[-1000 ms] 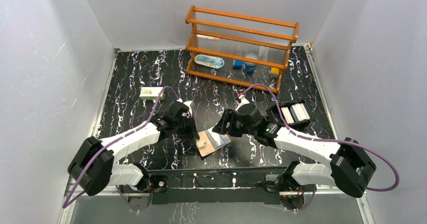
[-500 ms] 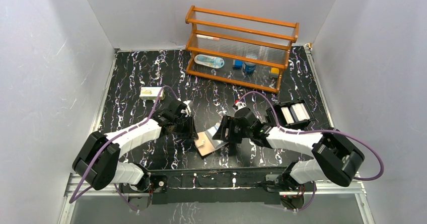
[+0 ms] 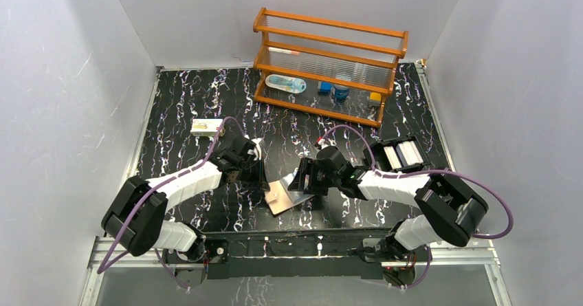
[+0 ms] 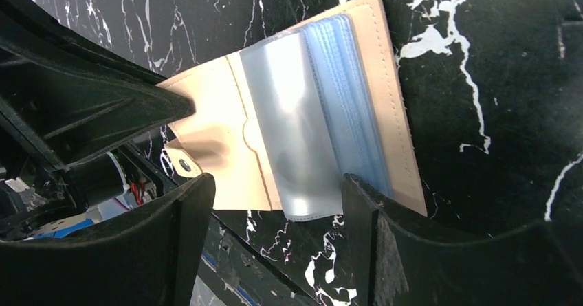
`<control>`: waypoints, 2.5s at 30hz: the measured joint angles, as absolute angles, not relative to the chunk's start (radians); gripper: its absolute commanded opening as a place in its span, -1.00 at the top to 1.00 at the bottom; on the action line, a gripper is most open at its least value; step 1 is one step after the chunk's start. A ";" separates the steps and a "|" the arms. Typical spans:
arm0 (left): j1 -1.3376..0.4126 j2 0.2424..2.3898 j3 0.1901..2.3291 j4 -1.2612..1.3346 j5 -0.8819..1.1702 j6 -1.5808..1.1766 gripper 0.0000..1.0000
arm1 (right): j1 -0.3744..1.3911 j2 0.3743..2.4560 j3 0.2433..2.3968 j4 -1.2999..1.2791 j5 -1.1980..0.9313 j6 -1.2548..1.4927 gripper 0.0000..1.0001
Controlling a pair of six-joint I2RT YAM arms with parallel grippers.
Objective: Put the credit cards into the card holder
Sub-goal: Open the card holder at the center of the board.
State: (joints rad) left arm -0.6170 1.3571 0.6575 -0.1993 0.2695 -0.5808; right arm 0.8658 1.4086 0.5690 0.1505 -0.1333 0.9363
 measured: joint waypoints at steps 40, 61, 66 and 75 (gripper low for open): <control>-0.514 1.460 0.667 -0.074 0.513 -0.673 0.14 | 0.949 1.507 0.510 0.600 -0.336 1.097 -0.51; -0.514 1.498 0.652 -0.101 0.463 -0.635 0.61 | 0.910 1.308 0.629 -0.015 -0.025 0.843 -0.57; -0.514 1.498 0.652 -0.101 0.461 -0.636 0.61 | 0.910 1.347 0.629 -0.035 -0.009 0.832 -0.57; -0.514 1.498 0.652 -0.102 0.460 -0.636 0.61 | 0.910 1.376 0.629 -0.035 0.003 0.822 -0.57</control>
